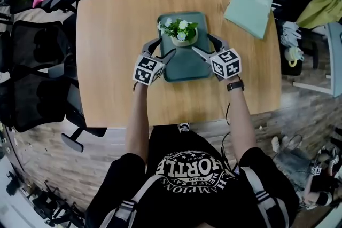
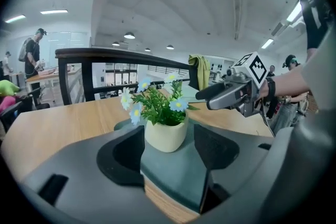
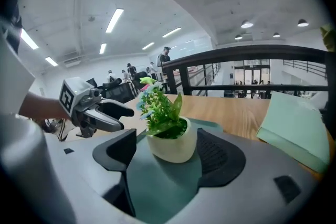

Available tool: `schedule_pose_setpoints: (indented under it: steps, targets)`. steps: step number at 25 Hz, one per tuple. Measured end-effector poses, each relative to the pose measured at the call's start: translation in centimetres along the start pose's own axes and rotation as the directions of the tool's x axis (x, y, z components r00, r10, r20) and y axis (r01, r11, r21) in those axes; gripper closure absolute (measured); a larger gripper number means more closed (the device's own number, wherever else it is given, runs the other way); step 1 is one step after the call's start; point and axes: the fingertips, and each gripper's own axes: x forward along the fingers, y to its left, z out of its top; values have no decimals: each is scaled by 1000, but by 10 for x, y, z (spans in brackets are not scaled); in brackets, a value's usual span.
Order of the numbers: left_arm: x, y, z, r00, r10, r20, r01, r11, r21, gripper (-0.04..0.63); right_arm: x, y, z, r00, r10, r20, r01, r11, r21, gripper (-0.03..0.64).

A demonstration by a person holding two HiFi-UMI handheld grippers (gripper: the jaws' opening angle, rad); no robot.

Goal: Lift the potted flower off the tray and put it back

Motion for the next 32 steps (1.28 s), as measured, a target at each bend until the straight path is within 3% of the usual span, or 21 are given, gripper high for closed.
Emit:
schedule_pose_setpoints:
  steps: [5, 15, 25, 29, 32]
  targets:
    - [18, 1, -4, 993, -116, -26, 118, 989, 90, 228, 19, -10, -13, 992, 87, -92, -97, 989, -116, 236]
    - [47, 9, -13, 963, -255, -86, 267, 945, 191, 185, 51, -21, -24, 959, 186, -213, -246, 919, -308, 167]
    - [74, 5, -17, 936, -326, -135, 351, 898, 264, 175, 77, -20, -28, 920, 256, -298, -363, 844, -396, 158]
    - [82, 4, -11, 941, -312, -133, 338, 895, 291, 212, 81, -14, -30, 909, 277, -311, -391, 826, -406, 172]
    - [82, 5, -10, 942, -309, -129, 334, 894, 297, 219, 85, -16, -24, 919, 264, -294, -373, 825, -424, 190]
